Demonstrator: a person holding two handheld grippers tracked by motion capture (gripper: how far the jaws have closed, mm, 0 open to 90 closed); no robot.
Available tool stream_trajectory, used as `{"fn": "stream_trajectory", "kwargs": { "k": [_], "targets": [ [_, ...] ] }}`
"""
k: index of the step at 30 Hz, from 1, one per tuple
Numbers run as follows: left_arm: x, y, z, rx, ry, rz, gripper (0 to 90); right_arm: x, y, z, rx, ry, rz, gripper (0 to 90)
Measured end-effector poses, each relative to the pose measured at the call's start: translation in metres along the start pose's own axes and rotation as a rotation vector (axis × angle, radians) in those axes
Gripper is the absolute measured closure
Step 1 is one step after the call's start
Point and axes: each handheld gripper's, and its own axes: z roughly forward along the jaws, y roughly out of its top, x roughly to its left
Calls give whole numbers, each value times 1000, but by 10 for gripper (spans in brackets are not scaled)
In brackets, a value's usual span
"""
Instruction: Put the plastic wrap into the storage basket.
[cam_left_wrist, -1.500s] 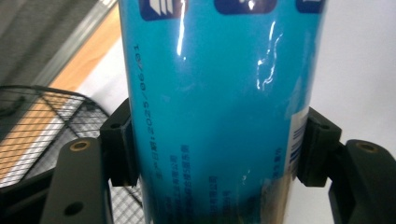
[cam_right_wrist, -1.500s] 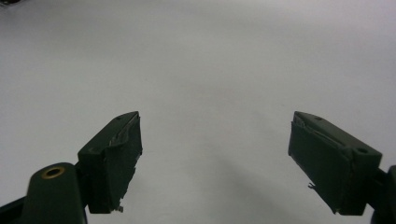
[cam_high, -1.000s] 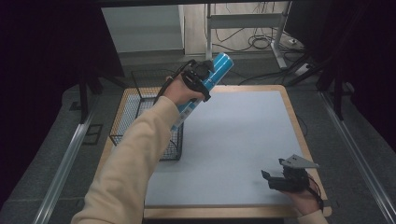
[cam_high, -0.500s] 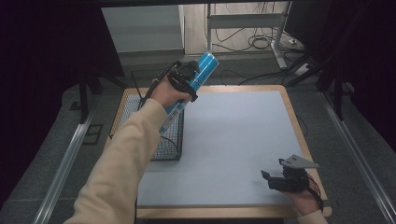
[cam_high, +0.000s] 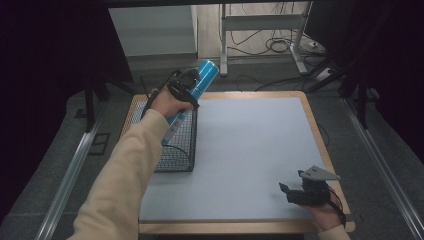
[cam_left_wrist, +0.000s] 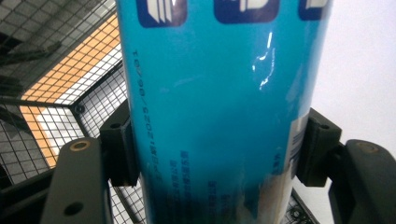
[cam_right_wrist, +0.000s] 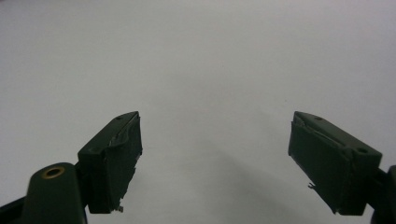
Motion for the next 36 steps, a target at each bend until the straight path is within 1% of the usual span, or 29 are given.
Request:
{"fn": "stream_trajectory", "kwargs": {
  "k": [6,8,9,12,20,22,27,28,34,35,36],
  "targets": [
    [7,-4,10,11,18,-8,317,0,0,0,-1,-2,-1,178],
    [9,-6,15,9,18,-9,317,0,0,0,1,-2,0,178],
    [9,-6,15,9,18,-9,317,0,0,0,3,-2,0,178],
    [12,-9,22,16,9,-12,317,0,0,1,5,-1,0,178],
    [13,-12,33,32,9,-18,317,0,-1,1,5,-4,-1,178],
    [13,-13,35,31,14,-9,317,-1,-1,1,4,-3,2,178],
    [15,-14,40,39,16,-15,317,-1,-1,1,4,-3,1,178],
    [15,-14,41,37,17,-21,317,-1,-1,1,4,-3,0,178],
    [16,-15,47,48,20,-17,317,-1,-1,1,6,-5,-2,178],
    [16,-15,49,51,20,-10,317,-1,-1,1,6,-4,1,178],
    [16,-15,50,51,18,-16,317,-1,-1,1,6,-4,1,178]
  ]
}}
